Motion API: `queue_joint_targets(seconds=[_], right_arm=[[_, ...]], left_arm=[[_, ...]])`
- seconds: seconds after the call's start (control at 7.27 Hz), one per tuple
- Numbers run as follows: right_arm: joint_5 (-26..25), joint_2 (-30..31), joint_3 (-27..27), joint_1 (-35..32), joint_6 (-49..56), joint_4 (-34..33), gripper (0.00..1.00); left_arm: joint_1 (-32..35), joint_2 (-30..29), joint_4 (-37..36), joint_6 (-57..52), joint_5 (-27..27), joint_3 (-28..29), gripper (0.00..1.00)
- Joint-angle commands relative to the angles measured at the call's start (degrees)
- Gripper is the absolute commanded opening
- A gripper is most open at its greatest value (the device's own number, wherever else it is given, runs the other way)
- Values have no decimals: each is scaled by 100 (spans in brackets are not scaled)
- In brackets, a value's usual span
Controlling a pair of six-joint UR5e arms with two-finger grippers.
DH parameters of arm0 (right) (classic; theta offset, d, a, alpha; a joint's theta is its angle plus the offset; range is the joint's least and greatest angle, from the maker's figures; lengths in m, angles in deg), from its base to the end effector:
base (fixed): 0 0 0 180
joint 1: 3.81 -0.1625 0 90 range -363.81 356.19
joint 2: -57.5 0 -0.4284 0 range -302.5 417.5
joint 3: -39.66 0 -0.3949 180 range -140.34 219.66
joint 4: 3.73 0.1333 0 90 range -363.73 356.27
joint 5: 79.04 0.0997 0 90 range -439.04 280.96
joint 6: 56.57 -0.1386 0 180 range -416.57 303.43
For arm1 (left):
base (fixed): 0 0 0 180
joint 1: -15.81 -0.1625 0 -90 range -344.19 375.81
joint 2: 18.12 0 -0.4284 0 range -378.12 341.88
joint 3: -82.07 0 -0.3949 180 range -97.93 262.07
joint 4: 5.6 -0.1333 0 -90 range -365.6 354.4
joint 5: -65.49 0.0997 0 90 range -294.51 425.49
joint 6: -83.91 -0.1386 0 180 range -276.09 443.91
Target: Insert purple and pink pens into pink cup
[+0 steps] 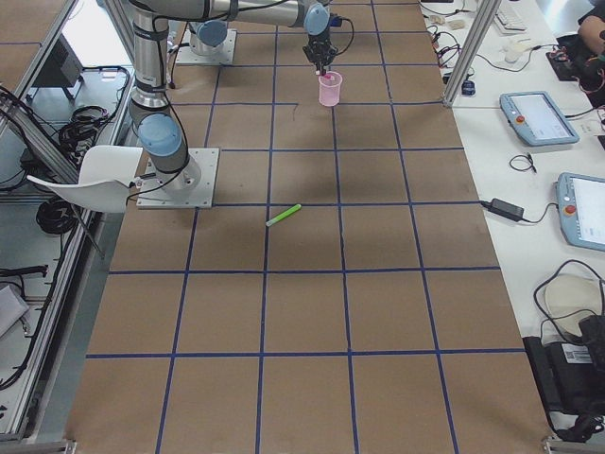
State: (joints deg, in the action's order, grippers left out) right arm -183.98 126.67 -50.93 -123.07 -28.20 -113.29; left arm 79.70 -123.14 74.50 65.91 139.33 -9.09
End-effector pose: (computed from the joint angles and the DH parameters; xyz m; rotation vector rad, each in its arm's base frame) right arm 0.3858 -0.4891 0.2816 1.3936 -2.5207 -0.0438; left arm 0.0986 -0.5918 0.3230 0.2228 -2.8308 0.0070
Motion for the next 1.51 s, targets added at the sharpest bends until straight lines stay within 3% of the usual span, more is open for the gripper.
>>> queue_joint_targets(seconds=[0.0, 0.28, 0.55, 0.69, 0.83, 0.96, 1.1, 1.24, 1.38], right_arm=[[-35, -1, 40, 25, -7, 13, 100], [26, 244, 154, 409, -42, -48, 100], [253, 876, 471, 1339, -60, 22, 100], [264, 1114, 463, 1796, -391, 74, 100], [708, 1325, 445, 2123, -524, 197, 100], [1426, 1553, 445, 2483, -978, 668, 99], [1789, 1808, 428, 2800, -1914, 1177, 99], [1811, 1950, 332, 2829, -2141, 1426, 99], [1785, 2055, 148, 2890, -2482, 1411, 100]], left_arm=[[-8, 86, -117, -28, -256, -7, 0], [0, 279, -249, 60, -291, 10, 0], [97, 621, -249, 514, -335, -60, 0], [132, 745, -258, 865, -509, -138, 0], [306, 868, -310, 1060, -963, -165, 0], [682, 956, -850, 1253, -1037, -174, 0], [1173, 939, -1508, 1638, -995, -183, 0], [1683, 809, -2359, 2242, -768, -209, 0], [2193, 755, -2855, 2701, -139, -253, 0]])
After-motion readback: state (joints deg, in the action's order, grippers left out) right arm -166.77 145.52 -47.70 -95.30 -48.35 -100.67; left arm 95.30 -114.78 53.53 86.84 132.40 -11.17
